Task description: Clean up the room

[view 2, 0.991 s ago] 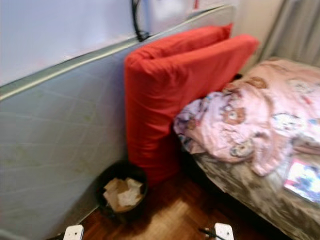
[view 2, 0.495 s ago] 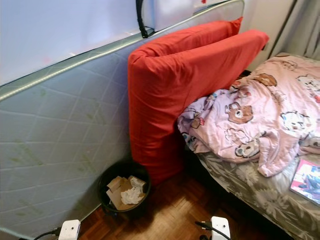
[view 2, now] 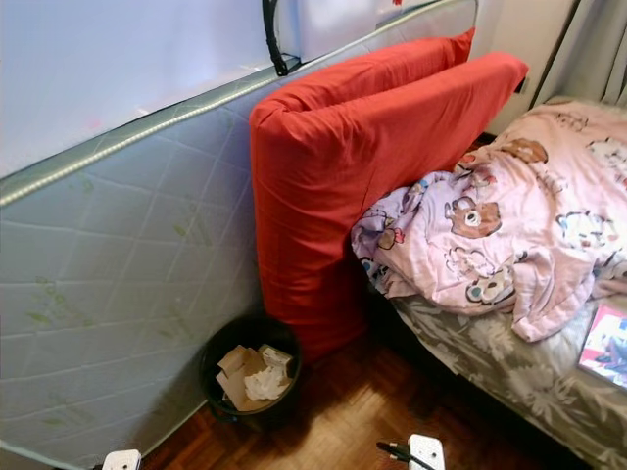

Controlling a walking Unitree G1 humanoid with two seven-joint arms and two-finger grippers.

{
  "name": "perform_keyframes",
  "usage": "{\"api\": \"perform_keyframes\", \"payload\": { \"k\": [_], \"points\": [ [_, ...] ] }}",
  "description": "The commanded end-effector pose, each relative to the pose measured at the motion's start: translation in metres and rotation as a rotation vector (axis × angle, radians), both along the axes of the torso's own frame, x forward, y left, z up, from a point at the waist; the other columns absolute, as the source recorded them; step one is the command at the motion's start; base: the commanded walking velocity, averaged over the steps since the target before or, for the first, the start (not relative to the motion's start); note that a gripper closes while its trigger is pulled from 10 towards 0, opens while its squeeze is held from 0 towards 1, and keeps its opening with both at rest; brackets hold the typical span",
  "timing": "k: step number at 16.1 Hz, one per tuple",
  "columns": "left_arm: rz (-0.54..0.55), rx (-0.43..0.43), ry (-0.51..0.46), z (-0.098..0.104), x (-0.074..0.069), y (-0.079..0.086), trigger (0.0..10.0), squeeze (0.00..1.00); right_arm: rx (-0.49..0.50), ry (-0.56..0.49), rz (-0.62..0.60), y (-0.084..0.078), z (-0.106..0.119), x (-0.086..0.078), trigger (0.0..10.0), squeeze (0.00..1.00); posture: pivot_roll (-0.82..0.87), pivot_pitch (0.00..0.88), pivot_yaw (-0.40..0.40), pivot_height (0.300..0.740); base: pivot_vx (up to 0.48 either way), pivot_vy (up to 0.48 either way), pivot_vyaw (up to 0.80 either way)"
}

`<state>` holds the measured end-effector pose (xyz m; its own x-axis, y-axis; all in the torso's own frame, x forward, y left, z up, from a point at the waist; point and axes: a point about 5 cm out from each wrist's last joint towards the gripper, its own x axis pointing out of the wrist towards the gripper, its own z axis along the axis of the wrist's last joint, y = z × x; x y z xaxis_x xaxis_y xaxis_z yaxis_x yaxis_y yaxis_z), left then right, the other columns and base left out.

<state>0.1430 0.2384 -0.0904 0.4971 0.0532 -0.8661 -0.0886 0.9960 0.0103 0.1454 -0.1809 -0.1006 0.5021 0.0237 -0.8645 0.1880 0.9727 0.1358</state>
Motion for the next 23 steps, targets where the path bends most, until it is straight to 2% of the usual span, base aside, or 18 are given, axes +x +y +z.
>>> {"api": "perform_keyframes", "payload": {
  "k": [1, 4, 6, 8, 14, 16, 19, 23],
  "points": [
    [-0.03, 0.01, 0.012, 0.0, 0.001, 0.0, 10.0, 0.0, 0.002, -0.019, -0.033, 0.0, 0.001, 0.002, 10.0, 0.0, -0.07, 0.014, 0.058, 0.74, 0.0, 0.0, 0.0],
    [-0.011, -0.011, -0.016, 0.002, 0.01, -0.006, 10.0, 0.0, -0.012, -0.012, -0.03, -0.005, 0.001, 0.002, 10.0, 0.0, -0.04, 0.012, 0.059, 0.74, 0.0, 0.0, 0.0],
    [-0.02, -0.016, -0.011, 0.001, 0.009, -0.01, 10.0, 0.0, -0.009, -0.001, -0.038, -0.008, 0.001, 0.0, 10.0, 0.0, -0.04, 0.015, 0.051, 0.74, 0.0, 0.0, -0.71],
    [-0.014, -0.022, 0.001, -0.002, 0.004, -0.015, 10.0, 0.0, -0.024, 0.017, -0.012, -0.013, 0.0, -0.003, 10.0, 0.0, -0.02, 0.011, 0.02, 0.74, 0.0, 0.0, -0.71],
    [0.029, -0.002, 0.024, -0.007, -0.013, -0.008, 10.0, 0.0, -0.043, 0.016, 0.051, -0.024, 0.002, -0.003, 10.0, 0.0, 0.04, 0.006, -0.035, 0.74, 0.0, -0.042, -0.7],
    [0.029, 0.004, 0.036, -0.009, -0.018, -0.011, 10.0, 0.0, -0.041, 0.015, 0.069, -0.024, 0.002, -0.004, 10.0, 0.0, 0.05, 0.007, -0.042, 0.74, 0.0, -0.416, -0.71],
    [0.027, -0.012, 0.046, -0.011, -0.022, -0.015, 10.0, 0.0, -0.047, 0.025, 0.093, -0.024, 0.001, -0.007, 10.0, 0.0, 0.04, 0.031, -0.035, 0.74, 0.0, 0.0, -0.71],
    [0.022, -0.008, 0.059, -0.012, -0.03, -0.011, 10.0, 0.0, -0.045, 0.027, 0.06, -0.026, 0.001, -0.01, 10.0, 0.0, 0.01, 0.053, -0.027, 0.74, 0.0, 0.0, -0.71]
  ]
}}
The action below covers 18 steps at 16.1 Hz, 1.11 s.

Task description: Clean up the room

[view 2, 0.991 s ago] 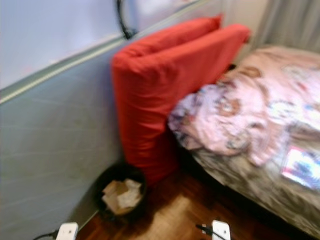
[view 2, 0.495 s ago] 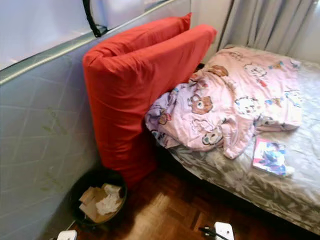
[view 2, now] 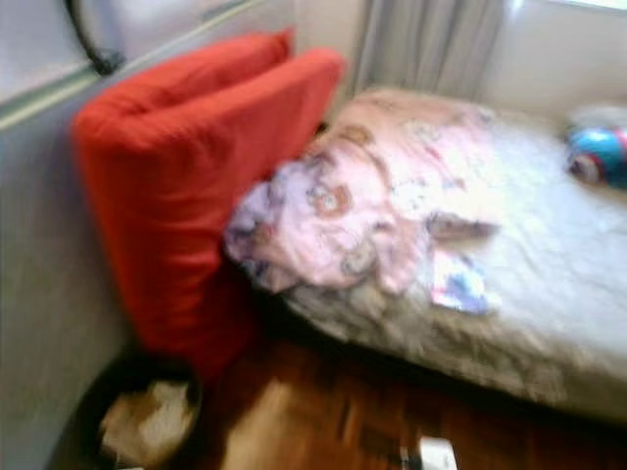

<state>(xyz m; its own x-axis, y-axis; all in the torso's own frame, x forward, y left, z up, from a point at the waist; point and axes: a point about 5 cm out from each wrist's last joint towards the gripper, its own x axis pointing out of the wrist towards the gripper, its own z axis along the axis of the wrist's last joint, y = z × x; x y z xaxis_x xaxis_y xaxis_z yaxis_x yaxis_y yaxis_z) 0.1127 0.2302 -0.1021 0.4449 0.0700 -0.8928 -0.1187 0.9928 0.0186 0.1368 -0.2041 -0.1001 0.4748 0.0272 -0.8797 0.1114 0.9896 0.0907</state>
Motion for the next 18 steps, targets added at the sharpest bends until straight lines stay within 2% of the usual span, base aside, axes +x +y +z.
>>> {"api": "perform_keyframes", "payload": {
  "k": [1, 2, 4, 6, 14, 18],
  "points": [
    [-0.009, -0.008, 0.004, -0.001, -0.001, -0.002, 10.0, 0.0, -0.002, -0.003, -0.029, -0.003, 0.0, -0.002, 10.0, 0.0, 0.01, 0.053, -0.027, 0.74, 0.0, 0.0, -0.71],
    [-0.014, -0.006, 0.004, -0.001, -0.001, -0.002, 10.0, 0.0, -0.002, -0.003, -0.028, -0.003, 0.0, -0.002, 10.0, 0.0, 0.01, 0.063, -0.026, 0.74, 0.0, 0.0, -0.71],
    [-0.062, -0.001, -0.021, 0.003, 0.012, -0.005, 10.0, 0.0, 0.005, -0.011, -0.009, -0.003, 0.001, -0.001, 10.0, 0.0, 0.01, 0.088, -0.032, 0.74, 0.0, 0.0, -0.71],
    [-0.05, -0.001, -0.032, 0.003, 0.015, -0.006, 10.0, 0.0, 0.003, -0.01, -0.013, -0.004, 0.001, -0.001, 10.0, 0.0, 0.02, 0.092, -0.033, 0.74, 0.0, 0.0, -0.35],
    [-0.044, -0.013, -0.054, 0.004, 0.014, -0.006, 10.0, 0.0, 0.007, -0.019, -0.05, -0.005, 0.0, -0.003, 10.0, 0.0, 0.01, 0.105, -0.026, 0.74, 0.0, 0.0, 0.0],
    [-0.089, -0.013, -0.064, 0.004, 0.017, -0.009, 10.0, 0.0, 0.012, -0.01, -0.027, -0.004, 0.0, -0.004, 10.0, 0.0, 0.0, 0.125, -0.021, 0.74, 0.0, -0.247, -0.75]
  ]
}}
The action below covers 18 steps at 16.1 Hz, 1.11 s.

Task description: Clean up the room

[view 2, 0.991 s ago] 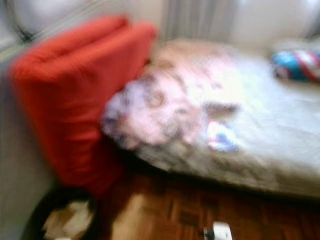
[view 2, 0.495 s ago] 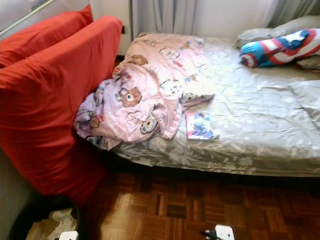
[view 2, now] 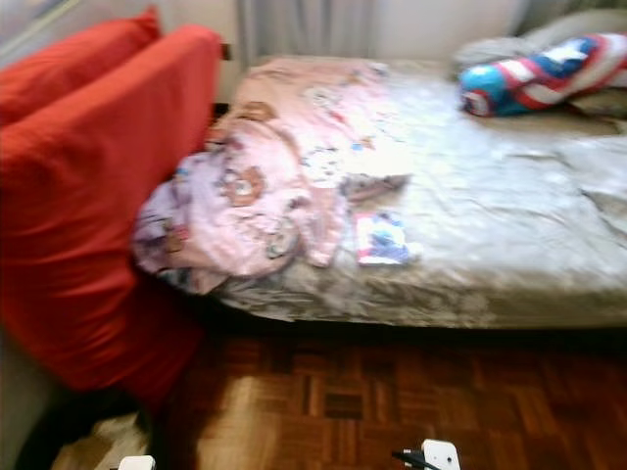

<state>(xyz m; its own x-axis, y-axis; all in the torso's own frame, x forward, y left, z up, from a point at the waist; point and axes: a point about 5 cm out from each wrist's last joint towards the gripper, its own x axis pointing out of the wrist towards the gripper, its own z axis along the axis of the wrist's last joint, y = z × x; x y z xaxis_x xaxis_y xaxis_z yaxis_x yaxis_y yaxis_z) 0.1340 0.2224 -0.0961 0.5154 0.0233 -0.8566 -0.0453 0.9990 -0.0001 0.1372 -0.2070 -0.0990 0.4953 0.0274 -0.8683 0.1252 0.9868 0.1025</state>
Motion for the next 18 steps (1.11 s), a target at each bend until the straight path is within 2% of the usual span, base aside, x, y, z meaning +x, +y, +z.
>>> {"api": "perform_keyframes", "payload": {
  "k": [1, 3, 18],
  "points": [
    [-0.005, 0.003, 0.022, -0.0022, -0.0052, -0.001, 10.0, 0.0, 0.001, 0.016, -0.011, -0.0009, -0.0017, -0.0051, 10.0, 0.0, 0.0, 0.128, -0.02, 0.74, 0.0, -0.247, -0.74],
    [-0.004, 0.003, 0.021, -0.0022, -0.005, -0.0011, 10.0, 0.0, 0.002, 0.02, -0.015, -0.0008, -0.002, -0.0059, 10.0, 0.0, -0.01, 0.131, -0.019, 0.74, 0.0, 0.0, -0.74],
    [0.004, -0.012, 0.025, -0.003, -0.0047, -0.0051, 10.0, 0.0, -0.009, -0.003, -0.04, -0.0045, -0.0004, -0.0034, 10.0, 0.0, 0.0, 0.107, -0.026, 0.74, 0.0, 0.0, 0.0]
  ]
}}
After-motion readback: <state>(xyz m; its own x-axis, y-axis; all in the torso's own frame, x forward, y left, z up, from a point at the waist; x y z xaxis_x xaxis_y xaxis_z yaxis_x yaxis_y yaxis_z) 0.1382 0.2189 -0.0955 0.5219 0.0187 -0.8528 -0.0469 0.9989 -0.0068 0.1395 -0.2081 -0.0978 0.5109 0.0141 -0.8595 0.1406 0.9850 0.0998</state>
